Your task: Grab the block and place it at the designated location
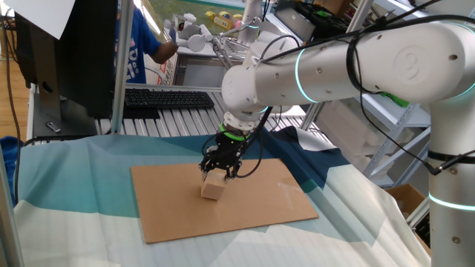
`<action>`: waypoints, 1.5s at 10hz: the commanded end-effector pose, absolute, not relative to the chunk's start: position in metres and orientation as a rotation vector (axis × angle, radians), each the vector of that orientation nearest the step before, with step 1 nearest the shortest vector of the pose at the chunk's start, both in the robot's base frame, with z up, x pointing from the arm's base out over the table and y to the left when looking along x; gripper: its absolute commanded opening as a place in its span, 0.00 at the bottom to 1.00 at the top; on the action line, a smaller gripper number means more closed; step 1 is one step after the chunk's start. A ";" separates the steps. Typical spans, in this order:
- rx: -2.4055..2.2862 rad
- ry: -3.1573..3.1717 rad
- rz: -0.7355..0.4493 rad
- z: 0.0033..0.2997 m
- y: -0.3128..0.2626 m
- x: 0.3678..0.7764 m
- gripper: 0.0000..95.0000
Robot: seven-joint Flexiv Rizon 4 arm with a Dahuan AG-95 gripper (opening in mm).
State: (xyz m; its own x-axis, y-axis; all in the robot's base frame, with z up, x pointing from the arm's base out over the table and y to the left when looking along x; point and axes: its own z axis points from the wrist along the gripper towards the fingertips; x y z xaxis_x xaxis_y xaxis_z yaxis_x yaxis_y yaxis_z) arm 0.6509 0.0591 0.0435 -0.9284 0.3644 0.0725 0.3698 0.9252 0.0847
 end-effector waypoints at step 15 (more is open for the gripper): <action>-0.689 -3.049 -0.145 0.038 0.060 0.648 0.40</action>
